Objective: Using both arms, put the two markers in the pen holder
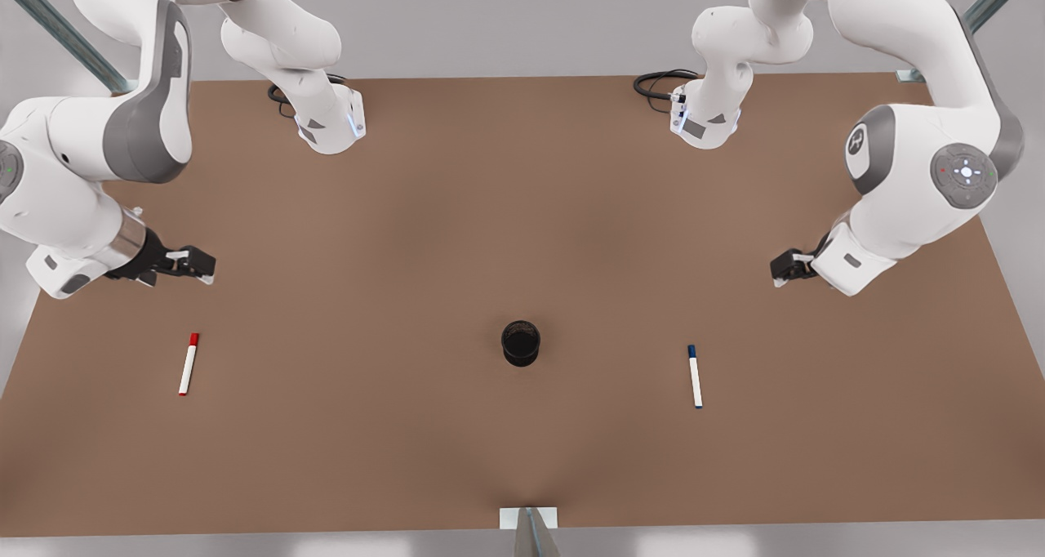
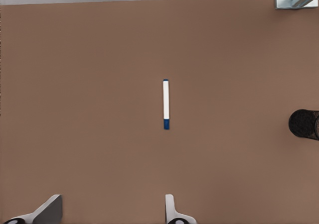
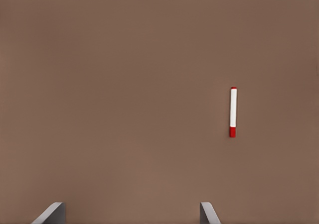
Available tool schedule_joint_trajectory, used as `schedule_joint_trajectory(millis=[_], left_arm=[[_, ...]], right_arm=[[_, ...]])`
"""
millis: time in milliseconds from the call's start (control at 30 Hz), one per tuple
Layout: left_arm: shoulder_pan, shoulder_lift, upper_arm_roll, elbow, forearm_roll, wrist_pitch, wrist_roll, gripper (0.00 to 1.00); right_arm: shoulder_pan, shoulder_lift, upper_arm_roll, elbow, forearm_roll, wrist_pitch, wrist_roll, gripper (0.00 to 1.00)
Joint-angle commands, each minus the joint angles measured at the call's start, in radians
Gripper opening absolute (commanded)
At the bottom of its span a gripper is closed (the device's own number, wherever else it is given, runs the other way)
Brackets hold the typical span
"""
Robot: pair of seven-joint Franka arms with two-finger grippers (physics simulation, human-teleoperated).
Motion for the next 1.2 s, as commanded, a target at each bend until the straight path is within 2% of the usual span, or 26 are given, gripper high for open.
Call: schedule_joint_trajectory(millis=[0,67,167,300,433,500,600,667,733,767,800,967,1167], left_arm=[[0.002,0.005,0.000,0.001,0.005,0.057,0.034,1.00],[0.001,0.063,0.000,0.007,0.010,0.110,0.032,1.00],[-0.001,0.224,0.000,0.005,0.003,0.339,0.026,1.00],[-0.001,0.399,0.000,-0.003,-0.030,0.612,0.014,1.00],[-0.016,0.499,-0.003,-0.004,-0.038,0.743,0.008,1.00],[-0.038,0.542,-0.003,0.005,-0.072,0.792,0.006,0.99],[-0.045,0.594,-0.002,0.005,-0.070,0.850,-0.003,0.98],[-0.042,0.620,-0.002,0.005,-0.070,0.852,0.002,0.94],[-0.042,0.629,-0.002,0.005,-0.072,0.852,-0.004,0.64],[-0.044,0.631,-0.002,0.005,-0.075,0.852,-0.006,0.60],[-0.044,0.631,-0.002,0.004,-0.076,0.852,-0.009,0.53],[-0.045,0.649,-0.003,0.005,-0.072,0.852,-0.052,0.51],[-0.054,0.669,-0.003,0.010,-0.072,0.852,-0.081,0.51]], right_arm=[[0.000,-0.001,-0.001,0.001,0.002,0.014,-0.022,1.00],[-0.005,0.002,-0.001,-0.002,0.004,0.026,-0.021,1.00],[-0.034,0.068,-0.001,-0.004,0.002,0.118,-0.032,1.00],[-0.103,0.244,-0.001,-0.003,-0.002,0.282,-0.098,1.00],[-0.158,0.381,-0.001,-0.004,-0.002,0.351,-0.105,1.00],[-0.171,0.474,-0.006,0.004,-0.005,0.483,-0.180,1.00],[-0.181,0.573,-0.024,0.079,-0.009,0.525,-0.256,1.00],[-0.181,0.620,-0.041,0.143,-0.007,0.521,-0.314,1.00],[-0.198,0.648,-0.049,0.151,-0.002,0.523,-0.335,1.00],[-0.209,0.655,-0.049,0.149,-0.002,0.525,-0.346,1.00],[-0.220,0.662,-0.049,0.149,-0.002,0.526,-0.368,1.00],[-0.237,0.648,-0.040,0.036,-0.005,0.630,-0.426,1.00],[-0.264,0.678,-0.046,0.051,-0.002,0.643,-0.458,1.00]])
